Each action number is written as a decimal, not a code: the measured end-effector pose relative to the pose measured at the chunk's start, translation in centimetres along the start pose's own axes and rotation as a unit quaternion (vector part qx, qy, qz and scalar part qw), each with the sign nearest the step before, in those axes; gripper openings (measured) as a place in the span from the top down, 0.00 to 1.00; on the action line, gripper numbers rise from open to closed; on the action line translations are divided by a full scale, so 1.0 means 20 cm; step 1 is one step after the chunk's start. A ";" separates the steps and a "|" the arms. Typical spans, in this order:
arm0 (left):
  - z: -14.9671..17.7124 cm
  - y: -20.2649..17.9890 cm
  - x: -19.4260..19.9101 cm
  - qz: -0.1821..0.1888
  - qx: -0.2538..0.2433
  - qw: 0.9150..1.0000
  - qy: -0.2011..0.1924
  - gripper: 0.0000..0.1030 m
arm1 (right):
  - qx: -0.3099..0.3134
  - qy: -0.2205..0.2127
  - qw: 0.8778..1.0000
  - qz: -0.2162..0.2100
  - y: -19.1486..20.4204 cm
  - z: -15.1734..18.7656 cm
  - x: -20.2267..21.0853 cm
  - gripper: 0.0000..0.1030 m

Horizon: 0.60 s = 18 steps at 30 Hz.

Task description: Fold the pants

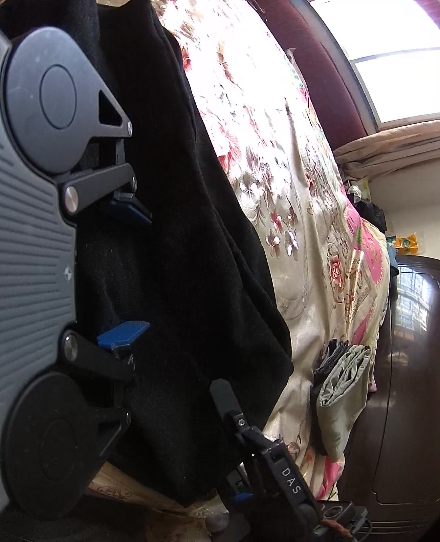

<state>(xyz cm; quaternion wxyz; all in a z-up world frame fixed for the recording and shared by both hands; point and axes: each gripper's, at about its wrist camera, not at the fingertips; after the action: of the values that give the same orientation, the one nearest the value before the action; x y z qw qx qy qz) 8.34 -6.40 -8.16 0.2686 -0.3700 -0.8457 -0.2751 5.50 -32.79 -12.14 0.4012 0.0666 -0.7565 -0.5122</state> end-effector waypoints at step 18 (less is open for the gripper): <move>-0.12 -0.02 0.03 0.040 0.016 0.998 -0.055 0.28 | 0.020 -0.061 0.996 0.063 0.50 -0.02 0.29 0.86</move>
<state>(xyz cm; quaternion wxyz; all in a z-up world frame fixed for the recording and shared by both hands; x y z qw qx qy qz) 8.22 -7.89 -6.15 0.2385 -0.4134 -0.8482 -0.2297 5.08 -31.40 -0.58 0.3843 -0.0043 -0.7921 -0.4743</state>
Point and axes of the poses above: each gripper's, at about its wrist camera, not at the fingertips, and x roughly against the way its jaws point, y to its left, z to its underside, and after that the axes turned 13 degrees about -x, right-handed
